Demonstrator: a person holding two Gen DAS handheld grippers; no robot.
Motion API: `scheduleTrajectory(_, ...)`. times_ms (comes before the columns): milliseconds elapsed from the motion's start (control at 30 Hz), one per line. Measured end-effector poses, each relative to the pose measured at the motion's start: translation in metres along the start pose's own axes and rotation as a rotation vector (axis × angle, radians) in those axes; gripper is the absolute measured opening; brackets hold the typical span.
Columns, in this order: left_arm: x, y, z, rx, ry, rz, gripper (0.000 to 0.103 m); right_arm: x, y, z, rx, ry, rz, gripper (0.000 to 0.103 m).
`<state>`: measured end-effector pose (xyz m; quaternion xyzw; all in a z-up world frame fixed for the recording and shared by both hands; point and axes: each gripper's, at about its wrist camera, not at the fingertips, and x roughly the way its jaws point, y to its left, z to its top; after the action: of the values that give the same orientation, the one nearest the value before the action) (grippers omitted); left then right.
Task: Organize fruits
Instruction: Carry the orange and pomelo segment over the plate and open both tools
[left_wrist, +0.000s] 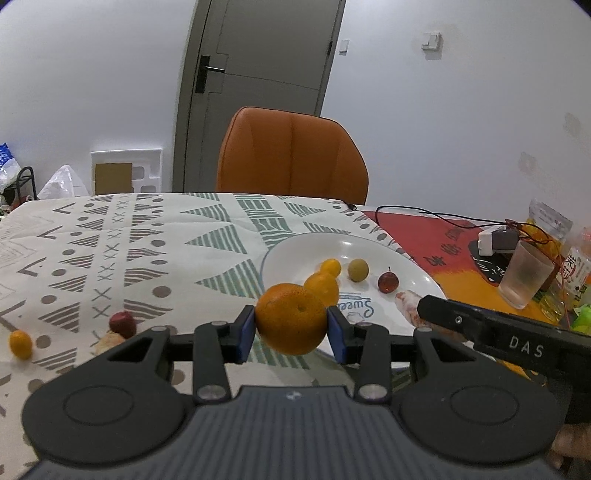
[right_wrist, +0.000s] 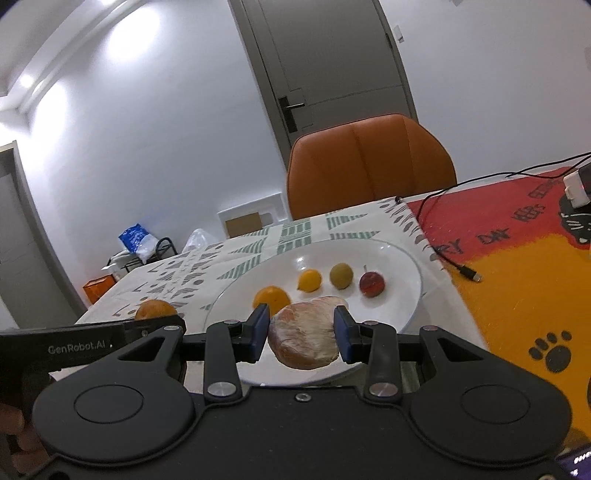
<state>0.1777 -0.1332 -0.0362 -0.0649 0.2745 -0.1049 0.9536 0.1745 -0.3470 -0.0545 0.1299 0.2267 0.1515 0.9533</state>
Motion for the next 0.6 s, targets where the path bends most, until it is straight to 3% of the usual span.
scheduleTrajectory(300,0.018,-0.01,0.004,0.02,0.019,-0.011,0.04,0.011,-0.016,0.003,0.012,-0.019,-0.049,0.036)
scheduleTrajectory(433,0.026,-0.017,0.005,0.031,0.029,-0.018,0.04,0.013,-0.022,0.004,0.017,-0.049,-0.103,0.042)
scheduleTrajectory(600,0.033,-0.025,0.007,0.037,0.039,-0.034,0.04,0.005,-0.023,0.002,0.016,-0.051,-0.081,0.043)
